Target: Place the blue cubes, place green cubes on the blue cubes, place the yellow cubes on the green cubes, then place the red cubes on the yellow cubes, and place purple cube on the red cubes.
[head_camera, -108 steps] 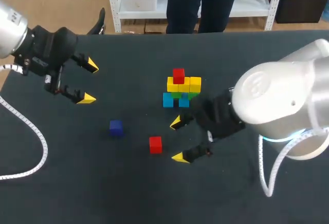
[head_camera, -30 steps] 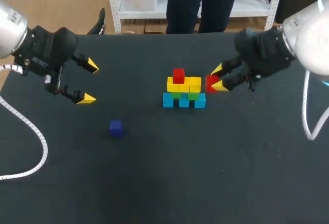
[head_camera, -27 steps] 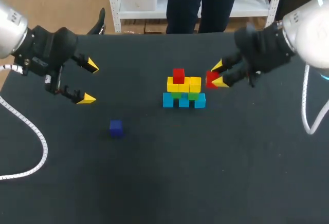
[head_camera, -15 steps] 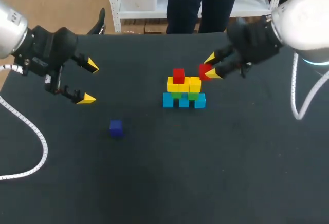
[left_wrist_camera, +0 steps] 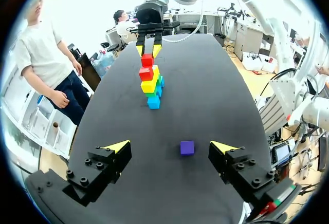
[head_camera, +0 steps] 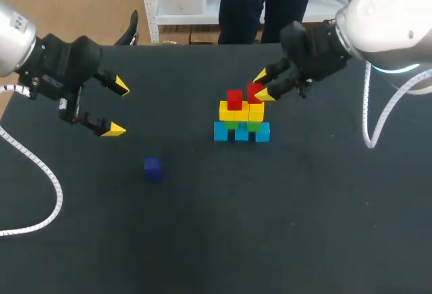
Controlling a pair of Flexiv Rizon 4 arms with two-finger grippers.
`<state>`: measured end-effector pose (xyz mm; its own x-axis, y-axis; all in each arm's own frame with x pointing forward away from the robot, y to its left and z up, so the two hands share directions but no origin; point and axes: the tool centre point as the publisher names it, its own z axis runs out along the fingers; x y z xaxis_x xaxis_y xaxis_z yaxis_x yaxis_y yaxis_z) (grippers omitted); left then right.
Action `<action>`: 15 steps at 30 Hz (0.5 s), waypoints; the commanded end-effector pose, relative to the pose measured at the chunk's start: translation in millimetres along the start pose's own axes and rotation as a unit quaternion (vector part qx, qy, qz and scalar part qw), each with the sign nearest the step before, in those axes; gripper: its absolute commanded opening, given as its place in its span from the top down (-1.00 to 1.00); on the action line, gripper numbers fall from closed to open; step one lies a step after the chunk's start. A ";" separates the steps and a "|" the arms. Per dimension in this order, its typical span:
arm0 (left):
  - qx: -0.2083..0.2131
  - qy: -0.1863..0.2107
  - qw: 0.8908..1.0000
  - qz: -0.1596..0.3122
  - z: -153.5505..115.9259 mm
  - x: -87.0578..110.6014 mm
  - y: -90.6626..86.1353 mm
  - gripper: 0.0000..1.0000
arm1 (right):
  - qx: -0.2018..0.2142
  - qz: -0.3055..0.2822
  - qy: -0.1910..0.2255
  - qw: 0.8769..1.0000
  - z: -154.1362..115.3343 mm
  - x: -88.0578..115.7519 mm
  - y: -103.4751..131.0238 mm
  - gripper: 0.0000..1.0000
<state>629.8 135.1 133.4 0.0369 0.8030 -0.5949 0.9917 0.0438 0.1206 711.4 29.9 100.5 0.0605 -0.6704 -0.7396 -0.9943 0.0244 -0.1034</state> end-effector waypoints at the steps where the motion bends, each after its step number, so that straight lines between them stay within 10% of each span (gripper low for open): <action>1: -0.001 -0.003 1.000 0.002 -0.5 1.8 -0.6 -1.00 | -0.002 0.001 -0.002 1.000 3.2 -0.8 -1.9 1.00; 15: -0.001 -0.003 1.000 0.002 -0.5 1.8 -0.6 -1.00 | -0.003 0.004 0.000 1.000 8.0 -2.5 1.0 1.00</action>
<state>629.8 135.1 133.4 0.0369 0.8030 -0.5949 0.9917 0.0438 0.1206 710.7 36.4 97.7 0.0524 -0.6702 -0.7403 -0.9955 0.0239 -0.0921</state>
